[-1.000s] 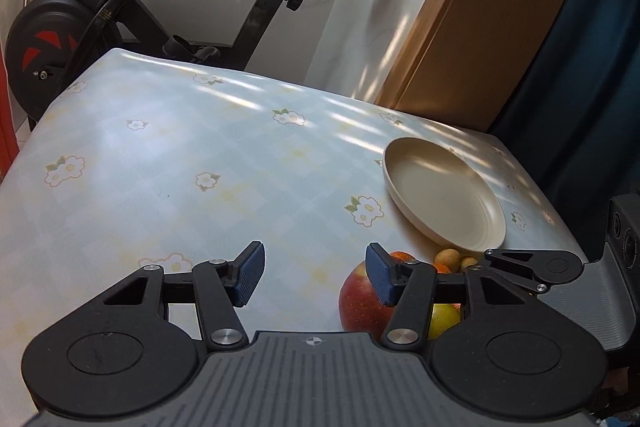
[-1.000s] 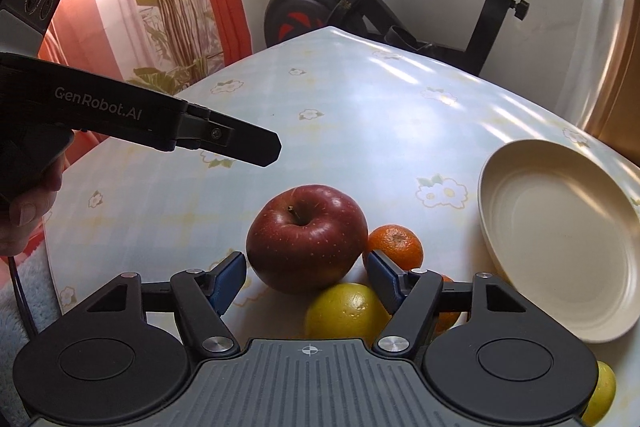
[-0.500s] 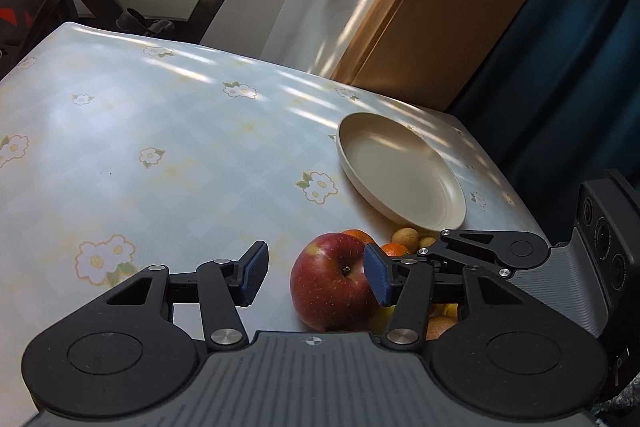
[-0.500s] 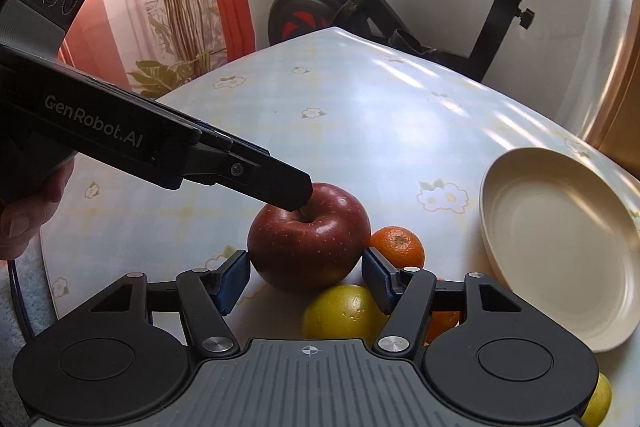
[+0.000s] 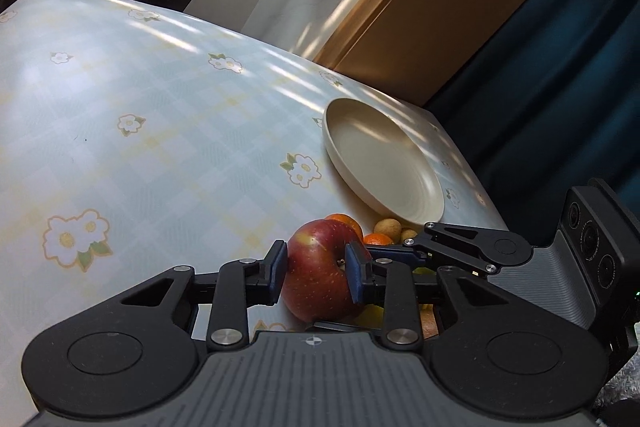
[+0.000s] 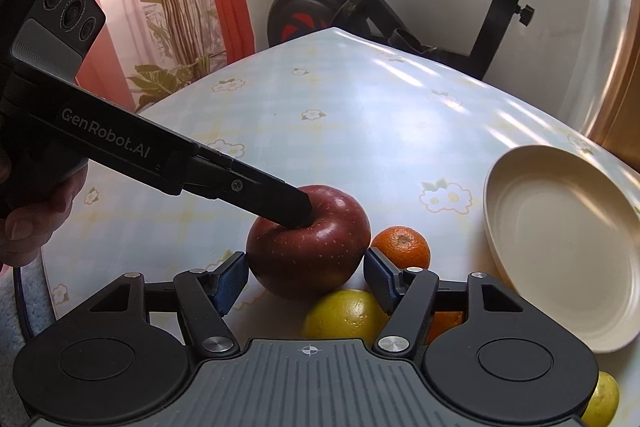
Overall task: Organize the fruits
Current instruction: 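Close the left gripper around the red apple, then carry the red apple onto the cream plate and open the left gripper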
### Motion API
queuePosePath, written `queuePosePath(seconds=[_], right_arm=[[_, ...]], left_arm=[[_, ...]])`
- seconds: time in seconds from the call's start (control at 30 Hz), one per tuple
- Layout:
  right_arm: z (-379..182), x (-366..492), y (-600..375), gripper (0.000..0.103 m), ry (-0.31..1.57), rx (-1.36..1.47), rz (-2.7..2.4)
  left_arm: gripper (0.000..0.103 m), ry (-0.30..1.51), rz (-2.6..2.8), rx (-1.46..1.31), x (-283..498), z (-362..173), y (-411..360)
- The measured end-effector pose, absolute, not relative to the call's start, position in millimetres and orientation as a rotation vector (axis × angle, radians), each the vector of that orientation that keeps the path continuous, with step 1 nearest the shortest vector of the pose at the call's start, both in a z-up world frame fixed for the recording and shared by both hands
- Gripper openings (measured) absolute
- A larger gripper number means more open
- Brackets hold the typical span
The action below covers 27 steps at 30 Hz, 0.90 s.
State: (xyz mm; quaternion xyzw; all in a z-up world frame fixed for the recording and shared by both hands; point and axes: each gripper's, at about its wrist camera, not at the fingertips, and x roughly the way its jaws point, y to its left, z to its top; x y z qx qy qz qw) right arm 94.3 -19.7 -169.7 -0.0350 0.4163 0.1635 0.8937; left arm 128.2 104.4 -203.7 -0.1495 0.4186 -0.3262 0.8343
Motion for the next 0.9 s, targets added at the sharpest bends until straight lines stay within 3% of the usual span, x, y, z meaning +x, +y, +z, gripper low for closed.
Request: queuePosePath(seconds=[0.47,0.9], right_arm=[[-137.6,84.1,-40.8,0.059,0.736,-0.028,0.352],[-102.6,95.5,-119.3,0.059,0.671,-0.031,0.319]], left_arm=[[0.033,0.809,-0.685,-0.326,128.8,-169.6,94.5],[0.033,0.732,-0.746,-0.196,157.0,-129.7,21.3]])
